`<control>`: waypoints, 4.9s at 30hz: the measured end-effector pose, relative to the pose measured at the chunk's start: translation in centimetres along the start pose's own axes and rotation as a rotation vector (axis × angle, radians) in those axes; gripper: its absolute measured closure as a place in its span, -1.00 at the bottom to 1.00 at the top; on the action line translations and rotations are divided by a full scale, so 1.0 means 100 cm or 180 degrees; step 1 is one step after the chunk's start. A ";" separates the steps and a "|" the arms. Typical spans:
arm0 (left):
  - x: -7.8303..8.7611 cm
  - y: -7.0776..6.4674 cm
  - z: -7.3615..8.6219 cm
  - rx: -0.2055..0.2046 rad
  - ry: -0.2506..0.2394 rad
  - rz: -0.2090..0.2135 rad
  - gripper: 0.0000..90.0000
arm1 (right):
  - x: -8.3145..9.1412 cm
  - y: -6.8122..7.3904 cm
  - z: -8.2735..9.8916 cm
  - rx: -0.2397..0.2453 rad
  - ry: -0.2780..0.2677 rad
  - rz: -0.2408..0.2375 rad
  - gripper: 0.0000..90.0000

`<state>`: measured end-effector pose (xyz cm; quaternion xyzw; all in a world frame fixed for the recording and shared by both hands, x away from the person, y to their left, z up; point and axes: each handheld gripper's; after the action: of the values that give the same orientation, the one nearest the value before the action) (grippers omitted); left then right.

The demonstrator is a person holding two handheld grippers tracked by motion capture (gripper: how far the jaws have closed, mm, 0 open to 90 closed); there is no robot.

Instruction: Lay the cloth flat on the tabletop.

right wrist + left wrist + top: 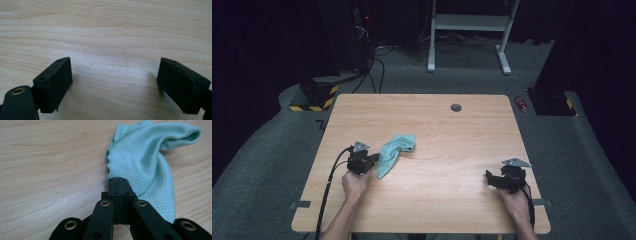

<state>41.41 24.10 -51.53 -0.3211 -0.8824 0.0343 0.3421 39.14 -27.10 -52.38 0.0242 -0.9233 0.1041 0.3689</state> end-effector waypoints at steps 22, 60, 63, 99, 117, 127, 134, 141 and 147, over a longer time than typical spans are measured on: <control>-0.021 -0.084 -0.030 -0.0554 0.0138 0.0893 1.00 | 0.018 0.004 -0.004 0.0139 -0.0068 -0.0281 0.10; -0.009 -0.032 -0.014 -0.0087 0.0274 -0.0241 0.18 | 0.034 0.173 -0.066 0.1077 -0.0587 -0.1503 0.25; -0.014 -0.027 -0.014 -0.0034 0.0253 -0.0270 0.19 | 0.032 0.185 -0.067 0.1142 -0.0555 -0.1538 0.25; -0.014 -0.056 -0.014 -0.0600 0.0392 0.0491 0.97 | -0.015 0.101 -0.069 0.0621 -0.0148 -0.0609 0.99; -0.019 -0.063 -0.045 -0.0580 0.0288 0.0327 0.19 | 0.008 0.164 -0.059 0.1094 -0.0342 -0.1107 0.43; -0.074 -0.056 -0.068 -0.0529 0.0539 0.0149 0.20 | 0.003 0.186 -0.058 0.1221 -0.0342 -0.1143 0.44; -0.091 -0.053 -0.072 -0.0460 0.0682 0.0185 0.87 | -0.002 0.187 -0.060 0.1416 -0.0304 -0.1152 1.00; -0.078 -0.035 -0.083 -0.0202 0.0447 0.0159 0.98 | 0.007 0.172 -0.064 0.1478 -0.0390 -0.1147 1.00; -0.069 -0.020 -0.085 -0.0012 0.0334 0.0132 0.98 | 0.011 0.136 -0.067 0.1478 -0.0397 -0.0936 1.00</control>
<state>49.48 17.09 -48.48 -0.3414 -0.8565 0.0228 0.3865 41.23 -12.37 -49.33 0.2481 -0.8823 0.2565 0.3070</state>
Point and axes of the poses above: each handheld gripper's, and its own axes: x roughly backward along the jaws, z roughly out of its underside, y roughly to its left, and after that the axes turned 13 degrees about z, right-handed
